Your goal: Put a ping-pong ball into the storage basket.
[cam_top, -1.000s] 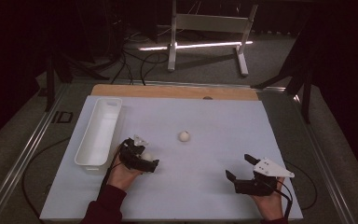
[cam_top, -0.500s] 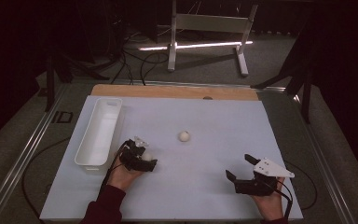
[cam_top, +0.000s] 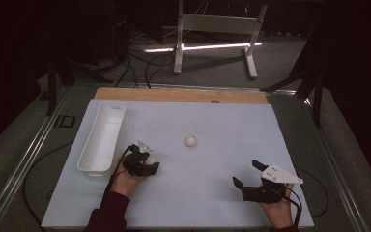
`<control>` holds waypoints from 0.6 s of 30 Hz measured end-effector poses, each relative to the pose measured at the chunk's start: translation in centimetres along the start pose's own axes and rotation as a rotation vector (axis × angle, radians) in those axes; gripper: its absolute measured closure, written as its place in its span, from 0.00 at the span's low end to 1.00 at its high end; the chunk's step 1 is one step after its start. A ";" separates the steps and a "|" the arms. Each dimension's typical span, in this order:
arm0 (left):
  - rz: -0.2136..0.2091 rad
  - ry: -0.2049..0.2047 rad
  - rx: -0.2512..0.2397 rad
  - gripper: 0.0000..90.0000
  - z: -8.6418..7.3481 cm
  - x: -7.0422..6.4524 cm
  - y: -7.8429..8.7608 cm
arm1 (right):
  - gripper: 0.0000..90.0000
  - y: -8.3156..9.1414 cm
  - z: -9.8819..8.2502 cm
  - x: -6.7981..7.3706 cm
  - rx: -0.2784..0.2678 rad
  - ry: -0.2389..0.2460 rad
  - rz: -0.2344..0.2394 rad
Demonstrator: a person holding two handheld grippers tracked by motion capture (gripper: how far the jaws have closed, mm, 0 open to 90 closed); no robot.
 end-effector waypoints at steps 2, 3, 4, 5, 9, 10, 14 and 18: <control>0.000 -0.003 0.000 0.56 0.0 0.0 0.0 | 0.09 0.0 0.0 0.0 0.001 0.000 0.001; 0.001 -0.007 0.002 0.57 0.0 0.0 0.1 | 0.09 0.0 0.0 0.0 0.002 0.001 0.000; 0.002 -0.007 0.002 0.57 0.0 0.0 0.1 | 0.09 0.0 0.0 0.0 0.002 0.002 0.001; 0.001 -0.006 0.001 0.57 0.0 0.0 0.1 | 0.09 0.0 0.0 0.1 0.003 0.001 0.001; 0.003 -0.007 0.002 0.57 0.0 -0.1 0.1 | 0.09 0.0 0.0 0.0 0.002 0.001 0.001; 0.004 -0.006 0.003 0.57 0.0 -0.1 0.1 | 0.09 0.0 0.0 0.0 0.001 -0.001 0.001; 0.008 -0.014 0.009 0.57 0.0 -0.1 0.1 | 0.09 -0.1 -0.1 0.0 0.002 0.000 0.001; 0.010 -0.023 0.010 0.57 0.2 -0.4 0.4 | 0.09 -0.1 -0.1 0.1 0.003 0.000 0.004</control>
Point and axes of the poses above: each handheld gripper's, and its own axes: y roughly backward along the jaws, z roughly out of its top, x roughly to its left, the point moved 10 cm from there along -y, roughly forward along the jaws, and after that the axes turned 1 degree about -z, right-handed, at the moved point
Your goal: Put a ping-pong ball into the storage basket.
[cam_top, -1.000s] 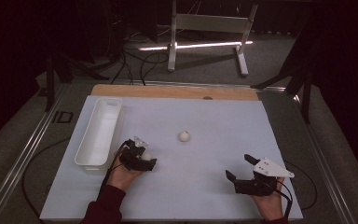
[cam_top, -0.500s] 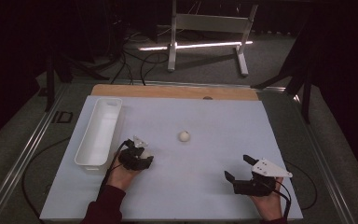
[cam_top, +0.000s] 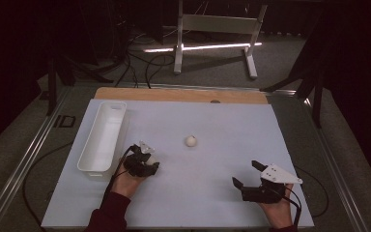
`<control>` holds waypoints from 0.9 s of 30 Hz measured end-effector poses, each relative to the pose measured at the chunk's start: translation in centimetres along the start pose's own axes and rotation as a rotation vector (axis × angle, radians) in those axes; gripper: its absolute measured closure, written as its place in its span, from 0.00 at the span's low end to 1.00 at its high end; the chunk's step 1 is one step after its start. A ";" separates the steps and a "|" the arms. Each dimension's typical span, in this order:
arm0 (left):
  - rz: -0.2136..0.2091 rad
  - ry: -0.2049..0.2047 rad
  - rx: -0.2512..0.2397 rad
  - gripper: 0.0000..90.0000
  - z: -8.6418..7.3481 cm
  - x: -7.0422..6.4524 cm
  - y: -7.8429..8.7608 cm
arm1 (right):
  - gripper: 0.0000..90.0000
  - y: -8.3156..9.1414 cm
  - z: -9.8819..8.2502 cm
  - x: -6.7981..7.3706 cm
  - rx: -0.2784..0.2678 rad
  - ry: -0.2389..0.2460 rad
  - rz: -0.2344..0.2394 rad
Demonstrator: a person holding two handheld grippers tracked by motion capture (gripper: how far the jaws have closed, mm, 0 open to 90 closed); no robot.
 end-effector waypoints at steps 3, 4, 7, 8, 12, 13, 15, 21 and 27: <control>-0.001 0.004 -0.005 0.57 0.1 0.0 0.1 | 0.09 0.0 0.0 0.0 -0.001 0.000 0.001; -0.024 0.006 -0.022 0.57 0.4 -0.3 0.6 | 0.09 0.0 0.0 0.0 0.000 -0.001 0.000; -0.026 0.002 -0.036 0.57 0.7 -0.6 1.0 | 0.09 0.0 0.0 0.0 0.001 -0.001 0.000; -0.027 -0.003 -0.038 0.57 0.8 -0.7 1.2 | 0.09 0.0 0.0 0.0 0.002 -0.001 0.001; -0.041 -0.011 -0.052 0.57 1.2 -1.2 1.7 | 0.09 -0.1 -0.1 0.1 0.004 0.001 0.001; -0.043 -0.012 -0.053 0.57 1.3 -1.2 1.8 | 0.09 -0.1 -0.1 0.1 0.004 0.000 0.002; -0.057 -0.015 -0.051 0.57 1.3 -1.5 1.9 | 0.09 -0.1 -0.1 0.1 0.005 0.001 0.003; -0.083 -0.027 -0.056 0.57 1.7 -2.1 2.6 | 0.09 -0.1 -0.1 0.1 0.003 -0.002 0.005; -0.098 -0.033 -0.071 0.57 2.1 -2.3 3.3 | 0.09 -0.2 -0.2 0.2 0.007 0.003 0.009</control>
Point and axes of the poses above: each handheld gripper's, and its own axes: y roughly backward along the jaws, z roughly out of its top, x roughly to its left, the point moved 10 cm from there along -y, roughly forward along the jaws, and after that the axes turned 1 degree about -z, right-handed, at the moved point
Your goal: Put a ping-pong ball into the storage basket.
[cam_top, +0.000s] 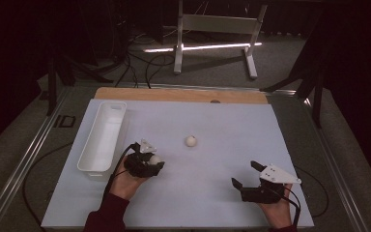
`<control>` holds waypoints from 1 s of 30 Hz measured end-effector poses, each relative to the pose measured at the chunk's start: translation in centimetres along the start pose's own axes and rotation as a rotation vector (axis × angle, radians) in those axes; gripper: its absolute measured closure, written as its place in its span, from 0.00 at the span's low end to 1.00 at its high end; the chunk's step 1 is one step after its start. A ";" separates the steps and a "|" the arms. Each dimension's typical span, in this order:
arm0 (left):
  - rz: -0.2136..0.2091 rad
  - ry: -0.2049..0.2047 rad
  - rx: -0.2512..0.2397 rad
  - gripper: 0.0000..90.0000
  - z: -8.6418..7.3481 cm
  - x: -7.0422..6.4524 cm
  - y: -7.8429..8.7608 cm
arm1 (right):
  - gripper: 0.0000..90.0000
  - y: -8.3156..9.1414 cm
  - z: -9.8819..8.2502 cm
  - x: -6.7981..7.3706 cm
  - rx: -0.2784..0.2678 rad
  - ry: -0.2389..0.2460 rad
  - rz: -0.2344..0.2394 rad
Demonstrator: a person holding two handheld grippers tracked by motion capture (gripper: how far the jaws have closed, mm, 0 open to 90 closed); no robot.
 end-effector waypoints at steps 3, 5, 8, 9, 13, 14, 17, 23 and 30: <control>0.001 -0.002 -0.010 0.57 0.3 0.1 0.5 | 0.09 -0.1 0.0 0.1 0.003 0.001 0.002; 0.001 -0.002 -0.015 0.57 0.4 0.3 0.8 | 0.09 -0.1 -0.1 0.1 0.005 0.000 0.003; 0.002 0.000 -0.030 0.57 0.6 0.5 1.3 | 0.09 -0.1 -0.1 0.1 0.005 0.002 0.004; 0.003 0.000 -0.033 0.57 0.6 0.6 1.5 | 0.09 -0.2 -0.1 0.1 0.005 0.002 0.004; 0.010 -0.005 -0.041 0.57 0.8 0.8 2.0 | 0.09 -0.2 -0.1 0.1 0.004 0.002 0.005; 0.009 -0.007 -0.044 0.57 0.8 0.9 2.2 | 0.09 -0.2 -0.1 0.1 0.004 0.002 0.005; 0.009 -0.014 -0.045 0.57 0.9 0.9 2.4 | 0.09 -0.2 -0.1 0.0 0.005 -0.003 0.003; 0.003 -0.044 -0.049 0.57 1.2 0.7 3.1 | 0.09 -0.2 -0.2 0.0 0.003 -0.003 0.004; -0.014 -0.072 -0.063 0.57 1.5 0.4 3.8 | 0.09 -0.3 -0.3 0.0 0.008 -0.006 0.007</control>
Point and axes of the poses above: each handheld gripper's, and its own axes: y roughly backward along the jaws, z roughly out of its top, x roughly to its left, the point moved 10 cm from there along -y, roughly forward along the jaws, and after that the axes turned 1 degree about -z, right-handed, at the moved point
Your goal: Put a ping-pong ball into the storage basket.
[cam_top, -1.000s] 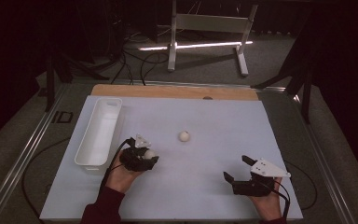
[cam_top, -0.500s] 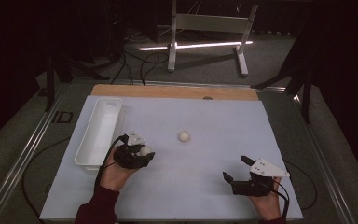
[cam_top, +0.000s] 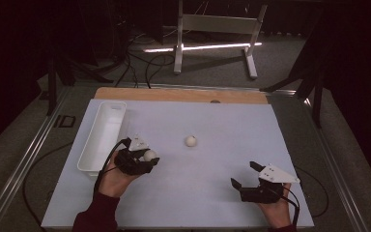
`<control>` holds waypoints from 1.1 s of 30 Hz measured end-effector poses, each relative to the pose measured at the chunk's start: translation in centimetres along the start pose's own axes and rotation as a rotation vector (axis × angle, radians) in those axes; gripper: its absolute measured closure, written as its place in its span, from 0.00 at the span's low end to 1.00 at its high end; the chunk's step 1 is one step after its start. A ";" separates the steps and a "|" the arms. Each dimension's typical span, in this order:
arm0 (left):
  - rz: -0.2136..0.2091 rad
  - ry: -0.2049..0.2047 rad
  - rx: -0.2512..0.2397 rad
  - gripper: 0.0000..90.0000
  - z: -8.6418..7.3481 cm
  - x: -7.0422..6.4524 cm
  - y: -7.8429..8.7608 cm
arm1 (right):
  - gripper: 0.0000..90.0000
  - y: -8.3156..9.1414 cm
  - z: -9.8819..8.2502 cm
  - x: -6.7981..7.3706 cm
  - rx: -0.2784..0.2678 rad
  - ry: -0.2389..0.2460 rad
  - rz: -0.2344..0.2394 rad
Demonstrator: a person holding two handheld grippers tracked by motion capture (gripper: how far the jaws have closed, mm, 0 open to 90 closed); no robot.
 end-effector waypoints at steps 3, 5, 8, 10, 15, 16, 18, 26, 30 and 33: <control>-0.003 -0.018 -0.002 0.57 0.2 0.0 0.3 | 0.09 0.0 0.0 0.0 0.001 -0.001 -0.001; -0.003 -0.018 -0.007 0.57 0.2 0.1 0.4 | 0.09 0.0 0.0 0.0 0.001 -0.001 0.000; -0.010 -0.030 -0.009 0.57 0.2 0.1 0.6 | 0.09 0.0 -0.1 0.0 0.002 -0.004 0.000; -0.013 -0.034 -0.012 0.57 0.3 0.1 0.7 | 0.09 -0.1 -0.2 -0.1 0.006 -0.002 0.000; -0.008 -0.035 -0.023 0.57 0.4 0.5 1.2 | 0.09 -0.1 -0.3 -0.2 0.006 -0.004 -0.001; -0.008 -0.035 -0.025 0.57 0.4 0.6 1.2 | 0.09 -0.1 -0.3 -0.2 0.005 -0.005 -0.001; -0.006 -0.035 -0.032 0.57 0.5 0.7 1.4 | 0.09 -0.1 -0.3 -0.2 0.005 -0.005 -0.002; 0.019 -0.037 -0.043 0.57 0.6 1.4 2.0 | 0.09 -0.2 -0.4 -0.2 0.010 -0.009 -0.001; 0.027 -0.030 -0.043 0.57 0.5 1.8 2.2 | 0.09 -0.2 -0.4 -0.2 0.010 -0.007 -0.001; 0.037 -0.019 -0.052 0.57 0.4 2.3 2.6 | 0.09 -0.2 -0.4 -0.3 0.010 -0.009 -0.003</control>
Point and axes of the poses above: each handheld gripper's, and its own axes: y roughly backward along the jaws, z roughly out of its top, x roughly to its left, the point moved 10 cm from there along -y, roughly forward along the jaws, and after that the axes turned 1 degree about -z, right-handed, at the moved point
